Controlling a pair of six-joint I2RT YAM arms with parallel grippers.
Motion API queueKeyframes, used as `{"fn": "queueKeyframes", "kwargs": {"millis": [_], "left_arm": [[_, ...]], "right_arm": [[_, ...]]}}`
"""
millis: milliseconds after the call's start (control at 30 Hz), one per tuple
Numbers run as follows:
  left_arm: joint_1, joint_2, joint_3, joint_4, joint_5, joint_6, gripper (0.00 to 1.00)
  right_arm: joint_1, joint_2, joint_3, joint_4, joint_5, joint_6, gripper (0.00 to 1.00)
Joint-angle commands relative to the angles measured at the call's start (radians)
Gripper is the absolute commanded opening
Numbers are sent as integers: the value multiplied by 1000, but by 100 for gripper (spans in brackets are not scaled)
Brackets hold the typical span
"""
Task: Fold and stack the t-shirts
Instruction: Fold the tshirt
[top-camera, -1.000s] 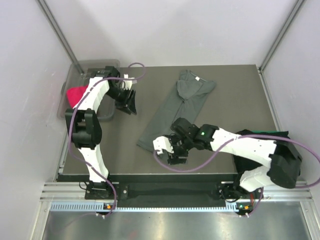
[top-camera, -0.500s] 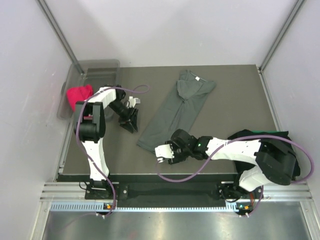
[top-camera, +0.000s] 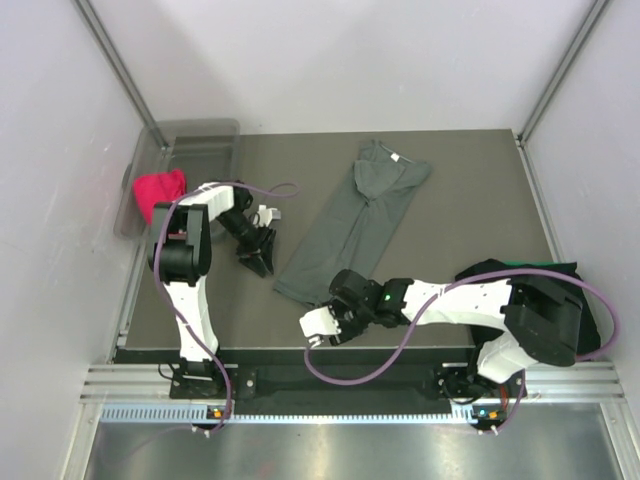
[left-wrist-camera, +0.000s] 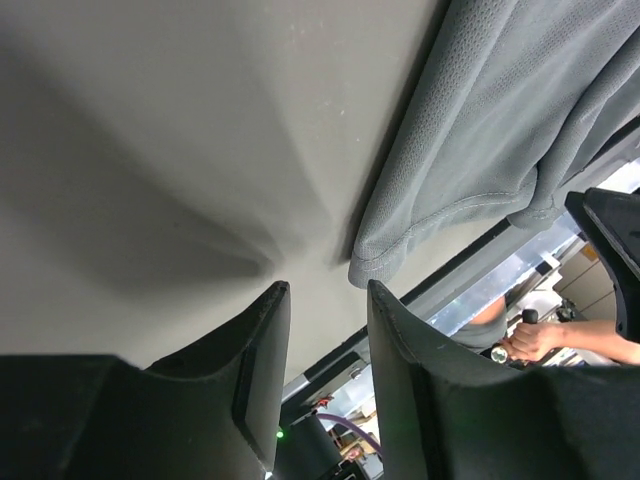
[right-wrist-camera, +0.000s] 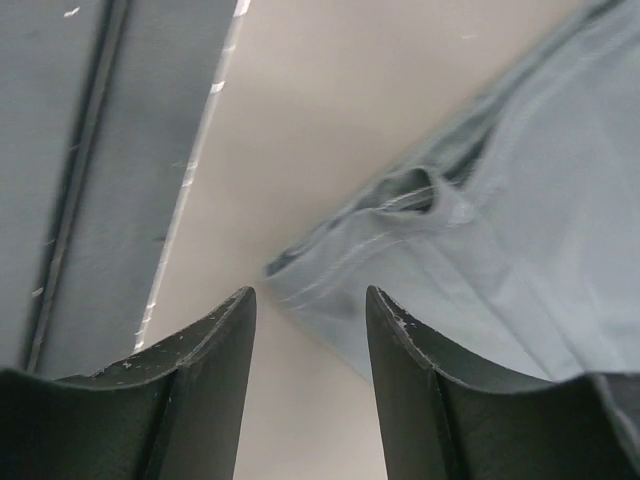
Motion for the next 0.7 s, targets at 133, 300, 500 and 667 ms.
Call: {"fn": "queueKeyframes", "kwargs": {"millis": [133, 300, 500, 667], "left_arm": [[-7, -1, -12, 30, 24, 5, 41], [-16, 1, -19, 20, 29, 15, 40], [-33, 5, -38, 8, 28, 31, 41], [-59, 4, -50, 10, 32, 38, 42]], "right_arm": [[21, -29, 20, -65, -68, -51, 47], [25, -1, -10, -17, -51, -66, 46], [28, 42, -4, 21, -53, -69, 45], [30, 63, -2, 43, -48, -72, 45]]}}
